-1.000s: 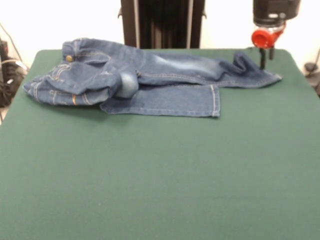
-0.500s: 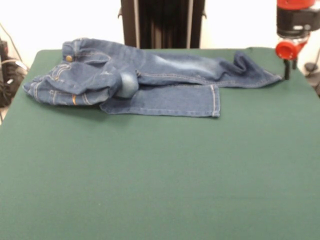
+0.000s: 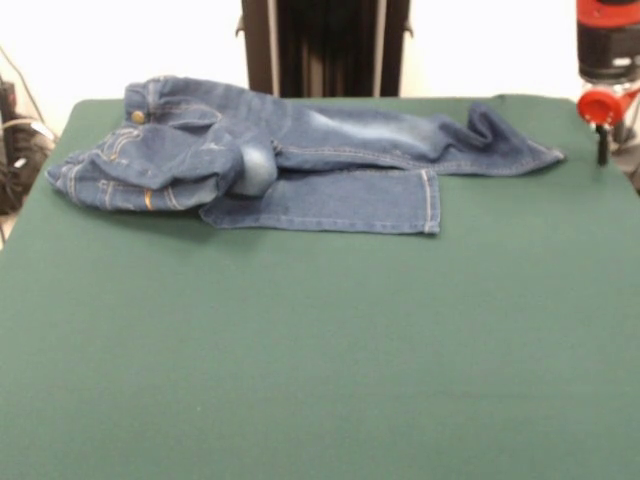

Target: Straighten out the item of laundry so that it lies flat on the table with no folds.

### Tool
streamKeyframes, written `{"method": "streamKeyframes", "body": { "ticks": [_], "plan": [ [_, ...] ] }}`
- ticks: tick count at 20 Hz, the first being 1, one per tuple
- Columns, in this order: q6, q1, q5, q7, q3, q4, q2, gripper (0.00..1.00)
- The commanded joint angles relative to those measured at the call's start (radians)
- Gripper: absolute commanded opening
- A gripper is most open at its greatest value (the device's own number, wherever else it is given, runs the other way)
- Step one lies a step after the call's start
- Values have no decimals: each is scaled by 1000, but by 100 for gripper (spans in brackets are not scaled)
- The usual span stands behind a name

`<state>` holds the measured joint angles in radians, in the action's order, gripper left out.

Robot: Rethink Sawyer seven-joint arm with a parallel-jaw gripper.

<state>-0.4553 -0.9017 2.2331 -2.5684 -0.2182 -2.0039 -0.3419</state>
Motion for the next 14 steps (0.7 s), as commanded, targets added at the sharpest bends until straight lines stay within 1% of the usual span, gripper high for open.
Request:
{"method": "streamKeyframes", "body": {
  "ticks": [1, 2, 4, 9, 11, 14],
  "plan": [
    [-45, 77, -128, -159, 95, -88, -63, 100],
    [-57, 96, -157, -146, 83, -112, -76, 100],
    [-64, 136, -200, -80, 40, -145, -66, 100],
    [-82, 222, -255, 89, -37, -192, -58, 100],
    [-93, 247, -259, 139, -51, -205, -63, 100],
    [-104, 279, -268, 175, -60, -217, -69, 100]
  ]
}}
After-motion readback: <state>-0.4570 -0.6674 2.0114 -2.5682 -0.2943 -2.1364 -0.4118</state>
